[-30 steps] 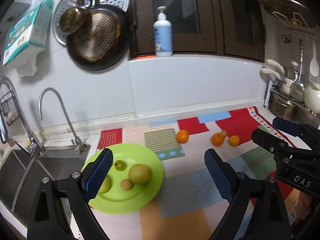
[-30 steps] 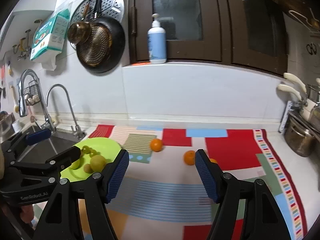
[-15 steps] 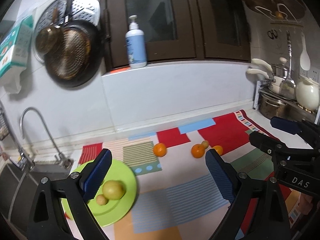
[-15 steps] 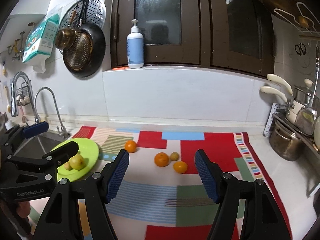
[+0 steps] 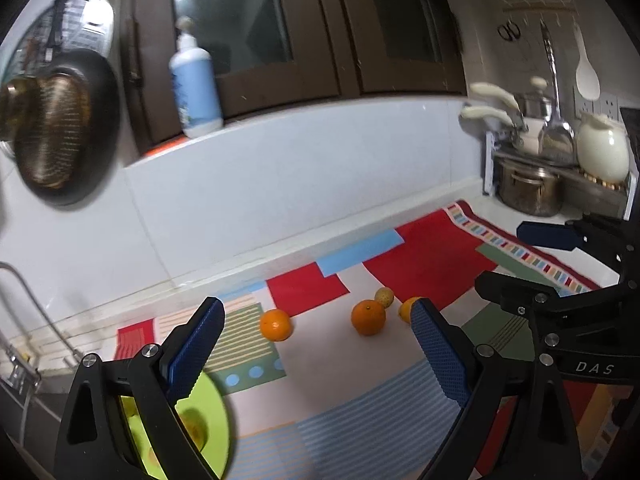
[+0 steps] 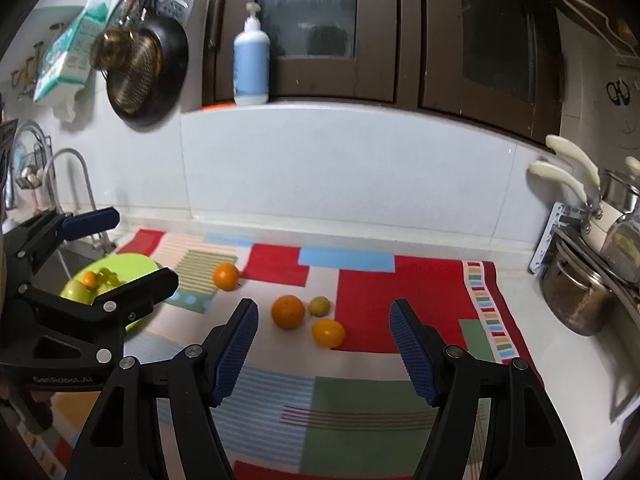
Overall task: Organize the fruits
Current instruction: 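Lift both grippers off the plate and move toward the oranges, then grasp a large orange with the left gripper while the right grasps a smaller orange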
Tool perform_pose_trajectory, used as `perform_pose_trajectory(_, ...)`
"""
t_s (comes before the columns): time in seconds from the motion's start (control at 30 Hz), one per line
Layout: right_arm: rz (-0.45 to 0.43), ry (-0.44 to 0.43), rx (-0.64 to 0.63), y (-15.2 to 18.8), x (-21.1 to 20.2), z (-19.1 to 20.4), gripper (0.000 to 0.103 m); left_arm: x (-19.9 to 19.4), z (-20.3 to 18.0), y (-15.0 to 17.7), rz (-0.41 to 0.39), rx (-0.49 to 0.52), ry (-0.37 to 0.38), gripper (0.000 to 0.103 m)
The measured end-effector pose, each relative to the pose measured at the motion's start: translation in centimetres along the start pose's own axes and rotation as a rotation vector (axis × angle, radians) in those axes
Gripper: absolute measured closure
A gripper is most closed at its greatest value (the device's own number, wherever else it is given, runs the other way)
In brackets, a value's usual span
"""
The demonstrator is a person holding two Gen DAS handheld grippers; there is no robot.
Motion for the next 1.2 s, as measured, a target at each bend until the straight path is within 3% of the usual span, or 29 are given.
perform_pose_trajectory(0.57,0.162,-0.043,-0.035,2.9,8.2,-3.6,0.035,10.0,-4.6,3.3,0.133,0.143,0.147,0.023)
perform_pose_trajectory(1.0,0.279,-0.147,-0.015,4.1,12.9,-5.1,0.048,14.3,-6.3,4.7,0.251,0.137,0.236,0.037)
perform_pose_trajectory(1.2,0.298,-0.199,0.018,4.1,14.2,-5.7,0.057,15.1,-6.9,4.4,0.261,0.152,0.249,0.04)
Point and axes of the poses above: each gripper's, at about its wrist camera, not at the fingertips, and x roughly the way its jaws point, z to its left, y to its underside, the point moved 5 cm from there along x, roughly the way its jaws point, and after that the axes turned 13 degrees about -y, right-handed, at the moved point
